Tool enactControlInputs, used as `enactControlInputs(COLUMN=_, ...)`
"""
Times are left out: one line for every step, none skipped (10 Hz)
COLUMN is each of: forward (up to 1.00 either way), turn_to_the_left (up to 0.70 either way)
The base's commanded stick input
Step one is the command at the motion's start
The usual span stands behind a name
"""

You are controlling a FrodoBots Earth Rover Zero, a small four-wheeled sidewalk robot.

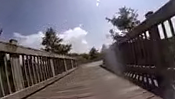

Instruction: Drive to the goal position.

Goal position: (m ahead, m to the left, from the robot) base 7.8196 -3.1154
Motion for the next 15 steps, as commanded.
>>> enactControlInputs(forward=0.45, turn_to_the_left=0.02)
enactControlInputs(forward=0.45, turn_to_the_left=0.02)
enactControlInputs(forward=0.45, turn_to_the_left=0.02)
enactControlInputs(forward=0.45, turn_to_the_left=0.02)
enactControlInputs(forward=0.45, turn_to_the_left=0.02)
enactControlInputs(forward=0.45, turn_to_the_left=0.02)
enactControlInputs(forward=0.45, turn_to_the_left=0.02)
enactControlInputs(forward=0.45, turn_to_the_left=0.02)
enactControlInputs(forward=0.45, turn_to_the_left=0.02)
enactControlInputs(forward=0.45, turn_to_the_left=0.02)
enactControlInputs(forward=0.45, turn_to_the_left=0.02)
enactControlInputs(forward=0.45, turn_to_the_left=0.02)
enactControlInputs(forward=0.45, turn_to_the_left=0.00)
enactControlInputs(forward=0.45, turn_to_the_left=-0.02)
enactControlInputs(forward=0.45, turn_to_the_left=-0.14)
